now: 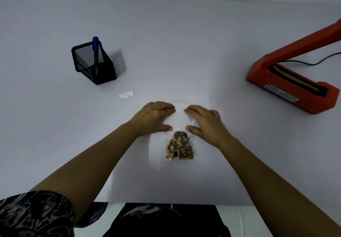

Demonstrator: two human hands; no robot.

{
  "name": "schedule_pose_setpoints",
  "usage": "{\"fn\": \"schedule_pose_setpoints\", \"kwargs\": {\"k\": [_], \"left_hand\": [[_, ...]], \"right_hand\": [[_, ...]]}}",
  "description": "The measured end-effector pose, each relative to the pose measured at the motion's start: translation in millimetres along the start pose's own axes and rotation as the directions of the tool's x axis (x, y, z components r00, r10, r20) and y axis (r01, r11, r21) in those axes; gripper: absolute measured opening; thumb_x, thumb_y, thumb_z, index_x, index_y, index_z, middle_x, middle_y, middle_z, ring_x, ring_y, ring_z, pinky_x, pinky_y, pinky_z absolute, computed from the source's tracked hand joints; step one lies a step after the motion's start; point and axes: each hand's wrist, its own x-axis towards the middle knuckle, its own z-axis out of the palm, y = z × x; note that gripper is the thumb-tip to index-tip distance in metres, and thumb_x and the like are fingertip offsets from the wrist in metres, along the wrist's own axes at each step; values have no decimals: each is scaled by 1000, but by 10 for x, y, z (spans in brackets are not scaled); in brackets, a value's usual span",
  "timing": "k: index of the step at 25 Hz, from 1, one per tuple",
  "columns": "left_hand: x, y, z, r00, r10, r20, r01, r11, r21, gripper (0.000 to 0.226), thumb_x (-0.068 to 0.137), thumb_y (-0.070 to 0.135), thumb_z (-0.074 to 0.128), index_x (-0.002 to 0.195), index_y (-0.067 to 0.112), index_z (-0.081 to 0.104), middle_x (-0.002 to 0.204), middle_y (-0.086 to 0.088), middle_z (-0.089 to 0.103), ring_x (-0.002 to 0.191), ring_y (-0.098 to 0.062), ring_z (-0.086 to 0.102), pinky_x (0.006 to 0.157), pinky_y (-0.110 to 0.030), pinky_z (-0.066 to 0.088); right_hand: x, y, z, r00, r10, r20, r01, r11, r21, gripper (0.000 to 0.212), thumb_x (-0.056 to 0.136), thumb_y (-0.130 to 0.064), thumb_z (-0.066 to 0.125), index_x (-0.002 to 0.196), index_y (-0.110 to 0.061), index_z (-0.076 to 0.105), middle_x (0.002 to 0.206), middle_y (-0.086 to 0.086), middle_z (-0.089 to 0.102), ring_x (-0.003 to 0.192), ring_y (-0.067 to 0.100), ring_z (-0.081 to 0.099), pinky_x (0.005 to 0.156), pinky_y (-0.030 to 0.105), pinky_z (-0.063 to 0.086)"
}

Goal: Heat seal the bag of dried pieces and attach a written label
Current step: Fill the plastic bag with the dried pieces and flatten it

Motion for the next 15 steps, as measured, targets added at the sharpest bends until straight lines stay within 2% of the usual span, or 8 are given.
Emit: {"fn": "schedule_pose_setpoints", "kwargs": {"k": [6,9,12,15], "left_hand": [[-19,-20,10,1000,-19,-10,19,999,34,73,77,59,49,128,7,56,132,-10,56,120,-27,54,93,-42,48],[-60,-15,18,998,-69,15,67,995,69,79,77,65,39,136,12,47,143,-4,45,132,-21,41,101,-40,36],[-77,-10,29,990,-121,71,113,989,99,85,77,71,28,144,19,33,152,2,30,141,-15,25,108,-39,26],[-93,-12,34,984,-136,113,122,984,127,87,77,75,24,147,22,23,155,4,19,143,-13,16,111,-40,20]], "right_hand": [[-12,36,-30,999,7,37,-6,999,-32,61,88,-40,54,141,-21,30,150,-4,30,135,13,30,106,39,22],[-34,56,9,998,2,56,2,998,-68,61,91,-41,48,144,-22,24,154,-4,22,138,12,25,110,42,18],[-51,91,48,994,11,108,9,984,-176,61,93,-52,26,146,-25,11,157,-7,9,142,8,13,114,46,5],[-61,116,68,994,8,112,19,972,-236,67,86,-55,3,147,-26,5,156,-9,6,142,5,9,112,45,-5]]}}
